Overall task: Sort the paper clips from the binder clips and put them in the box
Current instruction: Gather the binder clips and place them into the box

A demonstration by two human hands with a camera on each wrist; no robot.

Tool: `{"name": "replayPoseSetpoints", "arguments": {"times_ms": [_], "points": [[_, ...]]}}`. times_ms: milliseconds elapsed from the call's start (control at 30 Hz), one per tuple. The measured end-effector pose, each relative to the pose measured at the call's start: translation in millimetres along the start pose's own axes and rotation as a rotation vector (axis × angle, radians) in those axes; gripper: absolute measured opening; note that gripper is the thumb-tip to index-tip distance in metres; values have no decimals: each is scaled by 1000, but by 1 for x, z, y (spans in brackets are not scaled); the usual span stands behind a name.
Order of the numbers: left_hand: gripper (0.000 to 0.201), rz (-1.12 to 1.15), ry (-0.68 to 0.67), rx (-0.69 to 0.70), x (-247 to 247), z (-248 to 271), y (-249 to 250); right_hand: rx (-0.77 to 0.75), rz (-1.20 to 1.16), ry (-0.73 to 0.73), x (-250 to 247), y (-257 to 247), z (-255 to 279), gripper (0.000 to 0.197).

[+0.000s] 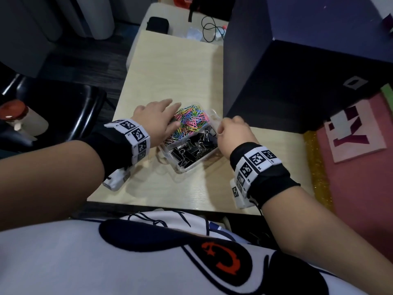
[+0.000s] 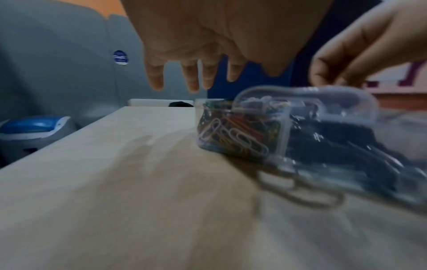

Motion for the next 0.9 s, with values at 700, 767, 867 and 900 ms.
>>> {"name": "replayPoseSetpoints", "arguments": {"times_ms": [700,767,867,900], "points": [[22,199,-106,-225,18,15,3,127,-36,-251,34,39,23,49],[20,215,-115,-262,21,15,6,124,-29,-255,29,43,19,46],[16,230,-141,-305,23,18,11,117,-15,-290,27,46,19,39],[15,233,-142,-313,23,19,14,112,-14,-300,27,47,20,38]]}}
Point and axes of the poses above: each hand's wrist, its own z-axis away from the middle knuckle, its own x-axis out of the palm, y = z × x, the point moved 5 cm from there along -z, towards the middle knuckle, and after that the axes turned 11 degrees about z, right-handed, at the moved point
